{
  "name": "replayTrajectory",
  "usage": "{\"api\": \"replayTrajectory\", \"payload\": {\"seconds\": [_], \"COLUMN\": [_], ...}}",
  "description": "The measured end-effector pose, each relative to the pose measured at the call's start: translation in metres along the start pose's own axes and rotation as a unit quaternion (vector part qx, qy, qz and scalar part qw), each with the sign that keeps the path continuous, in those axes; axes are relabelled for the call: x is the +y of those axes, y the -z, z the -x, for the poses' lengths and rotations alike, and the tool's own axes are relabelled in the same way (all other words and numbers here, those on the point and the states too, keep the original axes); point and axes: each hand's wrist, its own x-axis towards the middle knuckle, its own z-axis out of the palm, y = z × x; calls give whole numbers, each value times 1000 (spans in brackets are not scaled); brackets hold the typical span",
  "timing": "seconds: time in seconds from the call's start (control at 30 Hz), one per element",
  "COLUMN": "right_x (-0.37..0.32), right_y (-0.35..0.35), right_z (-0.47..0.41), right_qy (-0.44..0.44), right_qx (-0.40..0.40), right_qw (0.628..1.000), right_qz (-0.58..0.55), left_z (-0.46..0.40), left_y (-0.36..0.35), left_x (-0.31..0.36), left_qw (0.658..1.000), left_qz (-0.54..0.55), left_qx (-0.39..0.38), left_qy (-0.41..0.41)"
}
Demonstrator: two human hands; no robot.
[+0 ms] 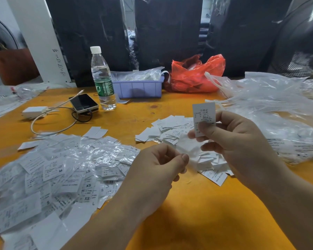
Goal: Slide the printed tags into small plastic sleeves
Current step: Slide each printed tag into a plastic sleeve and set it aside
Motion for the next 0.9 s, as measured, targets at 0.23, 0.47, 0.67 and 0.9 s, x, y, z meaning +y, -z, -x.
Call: {"api": "replayTrajectory", "payload": {"seconds": [0.23,0.47,0.67,0.9], "right_x": [2,1,2,1], "right_y": [-1,1,0,-6], "right_z": [-2,-3,0,4], "right_qy": [-65,-79,-36,30], "right_qx": [-54,-88,-94,-84], "right_qw": [995,990,994,996], "right_qz": [-53,-72,-39,-7], "left_z": [-1,-1,0,0], "left_y": [1,2,3,-1], "left_x": [2,3,4,6], "left_qw": [1000,999,999,1000], "left_qz": [2,1,6,7], "left_qx": [-22,-34,-40,-6], "left_qy": [-4,-17,-16,-29]}}
